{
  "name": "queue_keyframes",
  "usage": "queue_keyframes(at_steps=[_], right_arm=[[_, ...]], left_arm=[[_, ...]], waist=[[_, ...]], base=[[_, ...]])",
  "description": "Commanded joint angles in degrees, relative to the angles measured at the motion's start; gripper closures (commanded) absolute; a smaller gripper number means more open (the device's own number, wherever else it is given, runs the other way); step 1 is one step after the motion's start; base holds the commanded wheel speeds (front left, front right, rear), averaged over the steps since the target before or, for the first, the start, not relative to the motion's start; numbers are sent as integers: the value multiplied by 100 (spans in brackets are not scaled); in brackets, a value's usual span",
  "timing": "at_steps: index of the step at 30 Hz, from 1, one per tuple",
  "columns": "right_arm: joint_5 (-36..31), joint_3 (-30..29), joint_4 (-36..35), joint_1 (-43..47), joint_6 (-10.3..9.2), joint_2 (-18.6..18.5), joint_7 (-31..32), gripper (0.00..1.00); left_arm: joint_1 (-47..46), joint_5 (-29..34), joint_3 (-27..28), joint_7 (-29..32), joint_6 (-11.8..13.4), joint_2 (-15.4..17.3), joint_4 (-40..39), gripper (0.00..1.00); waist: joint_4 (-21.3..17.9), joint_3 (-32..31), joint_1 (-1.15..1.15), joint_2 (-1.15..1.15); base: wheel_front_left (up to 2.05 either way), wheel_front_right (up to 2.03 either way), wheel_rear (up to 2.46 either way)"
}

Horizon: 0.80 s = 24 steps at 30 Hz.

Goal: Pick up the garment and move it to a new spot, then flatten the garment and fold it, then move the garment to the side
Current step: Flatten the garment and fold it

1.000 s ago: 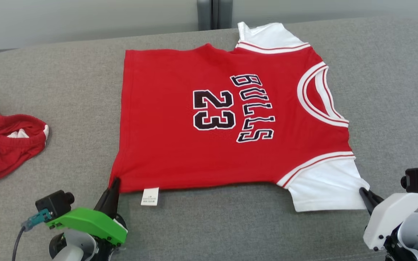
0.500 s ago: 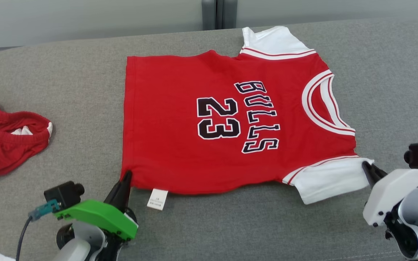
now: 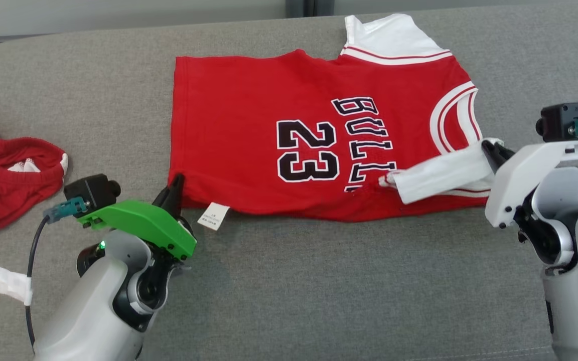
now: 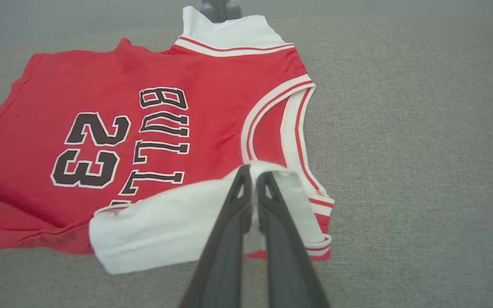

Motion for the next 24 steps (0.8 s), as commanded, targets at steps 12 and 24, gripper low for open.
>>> queue_keyframes(at_steps=[12, 24], right_arm=[[-9, 546, 1056, -1052, -3, -392, -934, 100], [256, 809, 1521, -1211, -3, -497, -2104, 0]], left_arm=[[-834, 288, -142, -27, -123, -261, 884, 100], [-726, 450, -170, -391, -267, -238, 1225, 0]], waist=[[185, 492, 0, 0], [296, 371, 0, 0]], base=[[0, 0, 0], [0, 0, 0]])
